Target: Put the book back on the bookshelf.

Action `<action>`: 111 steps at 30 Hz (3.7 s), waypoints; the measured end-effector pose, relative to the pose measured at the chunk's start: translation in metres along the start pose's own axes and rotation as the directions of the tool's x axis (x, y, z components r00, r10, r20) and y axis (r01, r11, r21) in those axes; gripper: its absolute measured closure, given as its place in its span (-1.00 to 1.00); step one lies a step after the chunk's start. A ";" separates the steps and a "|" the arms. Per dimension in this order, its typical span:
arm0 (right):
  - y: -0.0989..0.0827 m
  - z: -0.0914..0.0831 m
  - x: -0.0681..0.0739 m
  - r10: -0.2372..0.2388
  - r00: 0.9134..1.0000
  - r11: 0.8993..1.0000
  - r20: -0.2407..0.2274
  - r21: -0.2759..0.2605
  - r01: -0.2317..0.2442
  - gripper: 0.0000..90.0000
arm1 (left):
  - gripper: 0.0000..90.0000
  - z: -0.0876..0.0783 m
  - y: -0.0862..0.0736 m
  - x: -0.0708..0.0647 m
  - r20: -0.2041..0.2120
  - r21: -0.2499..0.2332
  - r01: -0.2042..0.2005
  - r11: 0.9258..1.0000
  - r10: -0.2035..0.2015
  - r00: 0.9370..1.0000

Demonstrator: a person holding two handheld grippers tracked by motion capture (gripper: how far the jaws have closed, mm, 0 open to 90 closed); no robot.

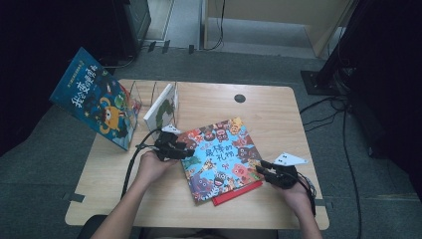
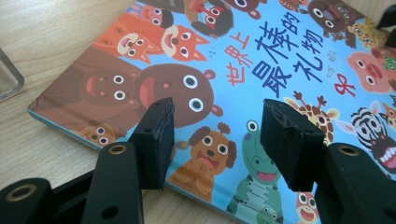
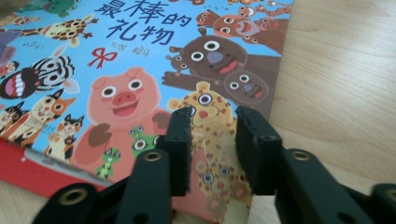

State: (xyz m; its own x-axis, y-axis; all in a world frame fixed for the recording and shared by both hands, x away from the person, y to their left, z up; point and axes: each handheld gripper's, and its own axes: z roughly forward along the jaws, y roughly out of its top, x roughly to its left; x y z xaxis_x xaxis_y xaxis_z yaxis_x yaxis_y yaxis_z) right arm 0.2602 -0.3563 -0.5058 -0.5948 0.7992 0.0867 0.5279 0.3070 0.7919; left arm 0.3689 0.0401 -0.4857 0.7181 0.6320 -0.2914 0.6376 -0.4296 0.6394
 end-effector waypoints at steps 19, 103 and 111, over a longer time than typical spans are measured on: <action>-0.014 -0.025 -0.001 0.050 0.999 0.998 -0.021 0.048 -0.048 1.00 | -0.20 -0.012 0.002 0.011 -0.048 0.022 0.026 0.999 -0.025 0.999; 0.001 0.006 -0.038 0.198 0.980 0.980 0.006 0.034 -0.198 1.00 | -0.16 -0.025 -0.023 0.024 -0.024 0.054 0.166 0.985 -0.164 0.986; 0.003 0.008 -0.042 0.225 0.974 0.974 0.026 0.029 -0.226 1.00 | -0.17 -0.026 -0.029 0.013 -0.015 0.065 0.169 0.983 -0.169 0.986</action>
State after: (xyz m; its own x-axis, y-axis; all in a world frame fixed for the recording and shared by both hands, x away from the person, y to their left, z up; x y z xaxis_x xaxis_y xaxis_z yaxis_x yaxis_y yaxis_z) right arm 0.2917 -0.3848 -0.5114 -0.4452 0.8607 0.2470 0.6661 0.1339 0.7338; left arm 0.3521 0.0778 -0.4892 0.5961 0.7048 -0.3846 0.7666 -0.3571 0.5336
